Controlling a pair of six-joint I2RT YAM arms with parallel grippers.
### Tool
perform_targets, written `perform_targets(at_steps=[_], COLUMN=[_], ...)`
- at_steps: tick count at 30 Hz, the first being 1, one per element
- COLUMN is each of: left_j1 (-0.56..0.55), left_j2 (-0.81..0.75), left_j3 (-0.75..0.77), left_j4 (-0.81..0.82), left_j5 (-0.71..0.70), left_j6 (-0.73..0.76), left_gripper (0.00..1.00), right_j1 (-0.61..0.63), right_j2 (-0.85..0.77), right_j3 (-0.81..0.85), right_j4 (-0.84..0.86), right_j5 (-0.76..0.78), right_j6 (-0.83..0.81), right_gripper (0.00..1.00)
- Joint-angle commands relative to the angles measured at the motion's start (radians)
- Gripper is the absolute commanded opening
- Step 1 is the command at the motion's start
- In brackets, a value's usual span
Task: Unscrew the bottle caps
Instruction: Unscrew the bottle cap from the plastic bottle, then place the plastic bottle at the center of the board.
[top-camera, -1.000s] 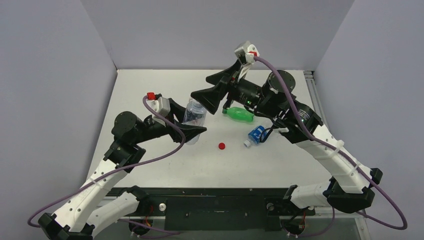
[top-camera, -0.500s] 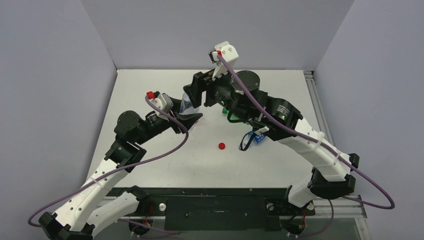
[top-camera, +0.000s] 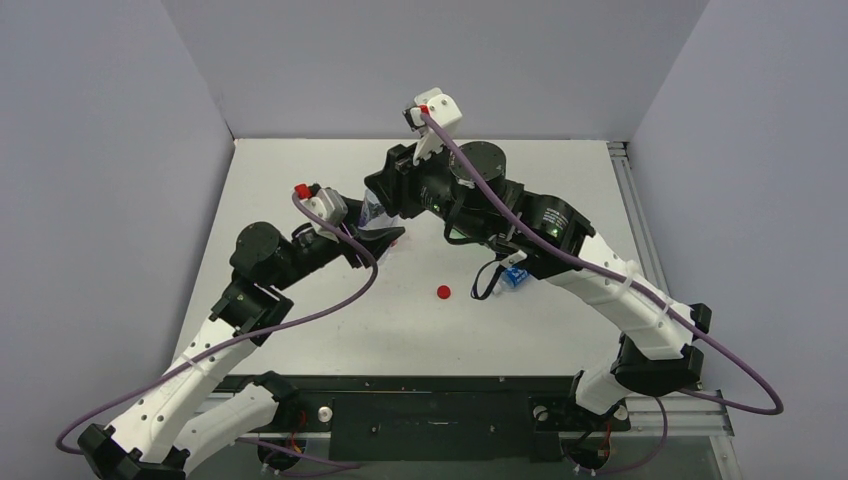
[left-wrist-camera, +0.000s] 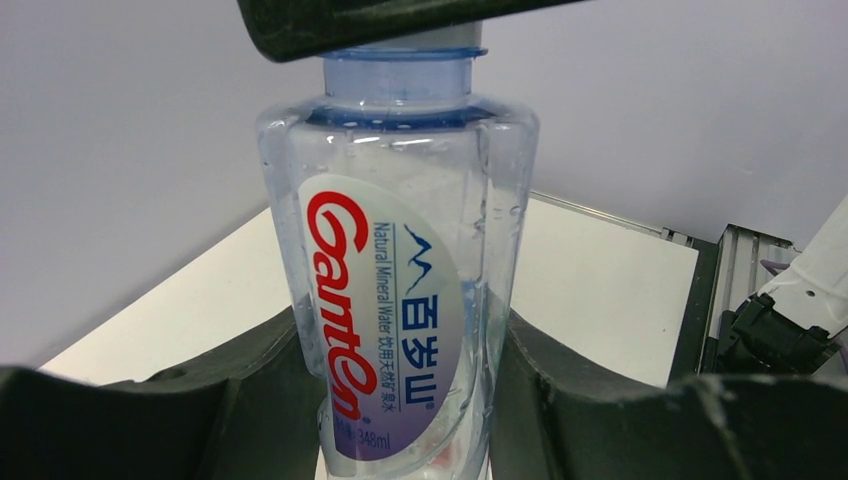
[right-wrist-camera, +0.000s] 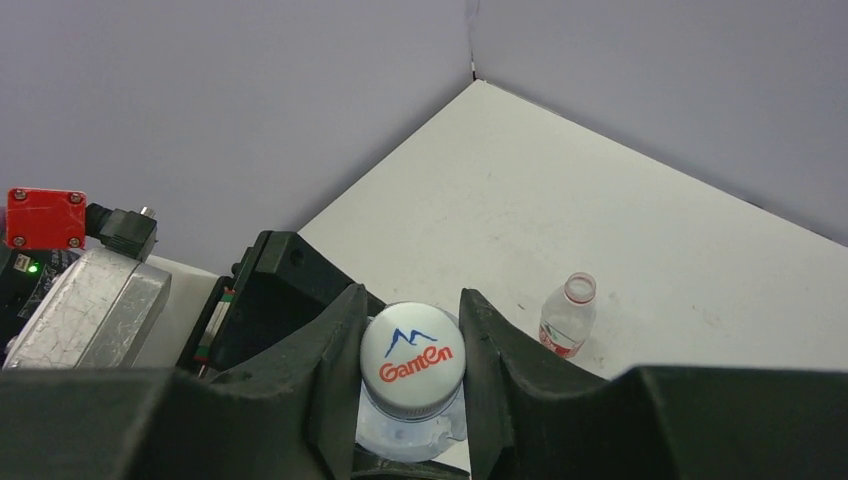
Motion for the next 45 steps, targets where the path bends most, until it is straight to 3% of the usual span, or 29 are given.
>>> perform_targets(at_steps=[1, 9, 13, 17, 18, 20, 21, 23, 26, 30, 34, 39, 45], left_j1=[-0.003, 0.000, -0.004, -0.007, -0.007, -0.007, -0.007, -0.006, -0.006, -0.006, -0.006, -0.006, -0.006], left_j2=[-0.012, -0.012, -0.002, 0.000, 0.000, 0.000, -0.001, -0.003, -0.003, 0.000, 0.005, 0.004, -0.006], left_j3=[0.000, 0.020, 0.044, 0.054, 0.053, 0.050, 0.048, 0.039, 0.025, 0.009, 0.002, -0.001, -0.008], left_j4=[0.027, 0.096, 0.115, 0.105, 0.097, 0.084, 0.076, 0.063, 0.052, 0.045, 0.044, 0.037, 0.038], left_j5=[0.021, 0.292, 0.498, 0.541, 0.537, 0.503, 0.464, 0.388, 0.279, 0.136, 0.036, 0.013, 0.021], left_j6=[-0.008, -0.221, -0.310, -0.309, -0.291, -0.254, -0.238, -0.194, -0.120, -0.047, -0.006, 0.009, 0.006], left_gripper=[0.07, 0.06, 0.06, 0.06, 0.05, 0.02, 0.02, 0.01, 0.01, 0.02, 0.04, 0.04, 0.04], right_j1=[-0.012, -0.148, -0.169, -0.178, -0.181, -0.185, -0.186, -0.184, -0.171, -0.093, -0.025, -0.019, -0.039], right_j2=[-0.043, -0.212, -0.234, -0.243, -0.245, -0.248, -0.250, -0.249, -0.226, -0.175, -0.090, -0.042, -0.020], right_j3=[-0.008, -0.278, -0.307, -0.320, -0.320, -0.311, -0.306, -0.283, -0.215, -0.114, 0.018, 0.058, 0.052], right_j4=[0.072, 0.392, 0.431, 0.423, 0.415, 0.373, 0.338, 0.277, 0.170, 0.047, -0.063, -0.061, -0.032], right_j5=[-0.066, -0.705, -0.889, -0.951, -0.946, -0.886, -0.791, -0.615, -0.338, -0.052, 0.092, 0.055, -0.055], right_j6=[-0.014, 0.019, 0.029, 0.016, 0.011, -0.011, -0.022, -0.027, -0.030, -0.059, -0.076, -0.046, 0.009], right_gripper=[0.00, 0.00, 0.00, 0.01, 0.03, 0.20, 0.38, 0.59, 0.78, 0.81, 0.83, 0.80, 0.64])
